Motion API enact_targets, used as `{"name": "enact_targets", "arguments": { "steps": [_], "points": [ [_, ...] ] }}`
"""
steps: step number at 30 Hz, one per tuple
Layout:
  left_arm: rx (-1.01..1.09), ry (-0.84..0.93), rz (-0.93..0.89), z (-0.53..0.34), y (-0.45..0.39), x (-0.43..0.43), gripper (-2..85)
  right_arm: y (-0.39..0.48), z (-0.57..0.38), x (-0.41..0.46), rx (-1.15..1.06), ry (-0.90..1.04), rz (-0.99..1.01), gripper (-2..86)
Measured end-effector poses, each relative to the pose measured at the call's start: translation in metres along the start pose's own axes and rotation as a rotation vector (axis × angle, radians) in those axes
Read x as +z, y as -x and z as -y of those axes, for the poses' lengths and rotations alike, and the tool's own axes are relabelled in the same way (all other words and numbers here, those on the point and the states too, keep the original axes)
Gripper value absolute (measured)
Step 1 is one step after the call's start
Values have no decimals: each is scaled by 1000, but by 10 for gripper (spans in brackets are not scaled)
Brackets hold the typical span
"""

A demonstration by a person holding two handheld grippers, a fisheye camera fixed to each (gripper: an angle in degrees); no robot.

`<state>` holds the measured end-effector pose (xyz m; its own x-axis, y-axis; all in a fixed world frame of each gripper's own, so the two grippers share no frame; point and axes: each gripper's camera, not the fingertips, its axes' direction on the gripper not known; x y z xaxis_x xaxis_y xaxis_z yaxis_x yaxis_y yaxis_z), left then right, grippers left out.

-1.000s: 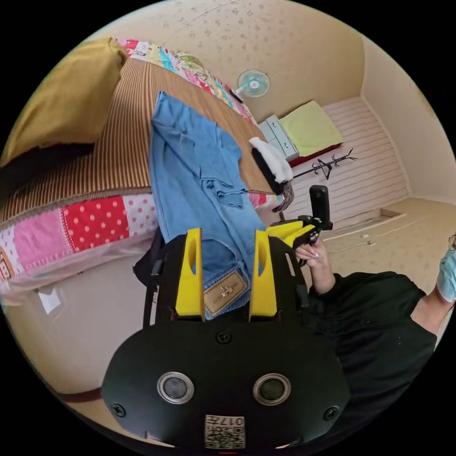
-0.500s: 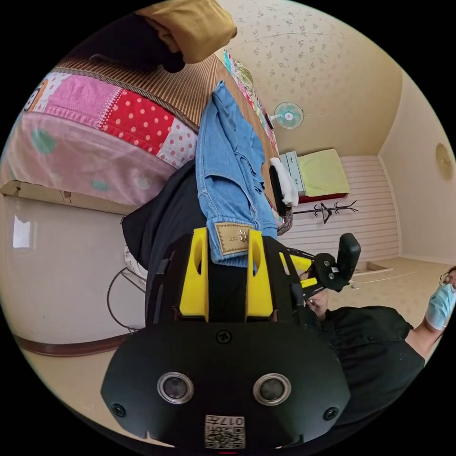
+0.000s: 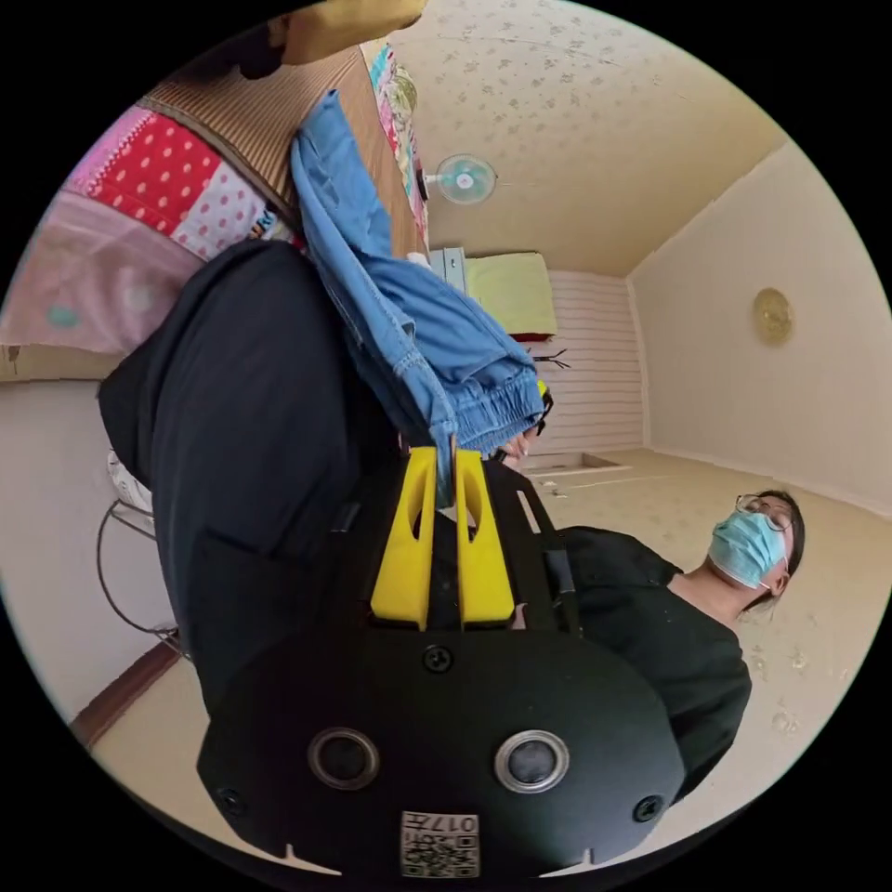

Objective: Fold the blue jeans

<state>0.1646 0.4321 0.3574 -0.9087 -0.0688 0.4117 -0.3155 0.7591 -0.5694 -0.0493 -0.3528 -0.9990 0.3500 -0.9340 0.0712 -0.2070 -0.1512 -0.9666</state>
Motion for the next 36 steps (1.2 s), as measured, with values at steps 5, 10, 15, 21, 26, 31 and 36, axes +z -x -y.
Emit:
{"name": "enact_targets", "arguments": {
  "steps": [5,10,15,21,26,31,36],
  "points": [
    [-74,304,129,-13,19,29,51,21,17,16,-145,152,2,20],
    [-106,366,51,-18,33,10,65,-14,-2,145,-83,452,140,18],
    [-55,183,149,-21,-2,-50,100,-59,-48,188,47,522,152,18],
    [-8,145,157,13,-14,-27,132,-57,-49,161,-1,494,170,22],
    [-53,142,9,33,10,17,92,-47,-43,168,-44,560,138,29],
    [197,60,139,21,-41,12,4,-27,-21,150,-113,543,323,19],
    [-6,63,320,1,-4,1,-5,-20,32,129,-158,463,27,40]
  ]
}}
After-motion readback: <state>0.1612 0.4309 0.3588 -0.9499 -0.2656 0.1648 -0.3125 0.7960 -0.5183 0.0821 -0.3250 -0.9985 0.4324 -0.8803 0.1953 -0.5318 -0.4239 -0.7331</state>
